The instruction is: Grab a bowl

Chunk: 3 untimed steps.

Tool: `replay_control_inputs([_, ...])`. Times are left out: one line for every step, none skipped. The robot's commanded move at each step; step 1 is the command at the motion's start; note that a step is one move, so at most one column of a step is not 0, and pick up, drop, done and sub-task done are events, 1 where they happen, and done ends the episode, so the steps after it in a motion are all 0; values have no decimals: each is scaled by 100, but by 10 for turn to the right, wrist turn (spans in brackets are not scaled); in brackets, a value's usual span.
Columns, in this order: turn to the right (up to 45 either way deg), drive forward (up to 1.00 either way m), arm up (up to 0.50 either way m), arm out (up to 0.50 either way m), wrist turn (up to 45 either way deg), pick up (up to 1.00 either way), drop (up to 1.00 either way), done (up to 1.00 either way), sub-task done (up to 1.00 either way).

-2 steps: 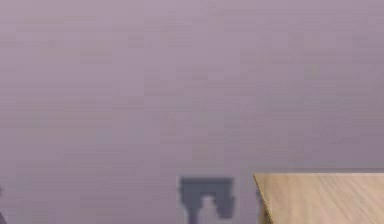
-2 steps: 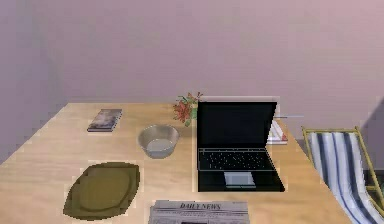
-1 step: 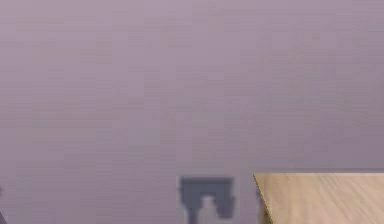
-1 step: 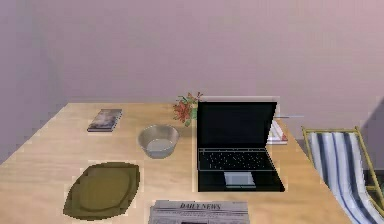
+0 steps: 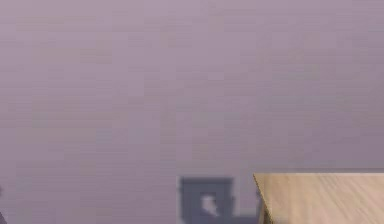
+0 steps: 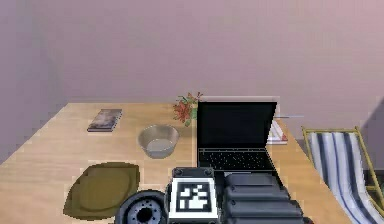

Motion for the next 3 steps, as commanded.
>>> replay_control_inputs([0, 0, 0, 38, 0, 0, 0, 0, 0])
replay_control_inputs([0, 0, 0, 0, 450, 0, 0, 0, 0])
replay_control_inputs([0, 0, 0, 0, 450, 0, 0, 0, 0])
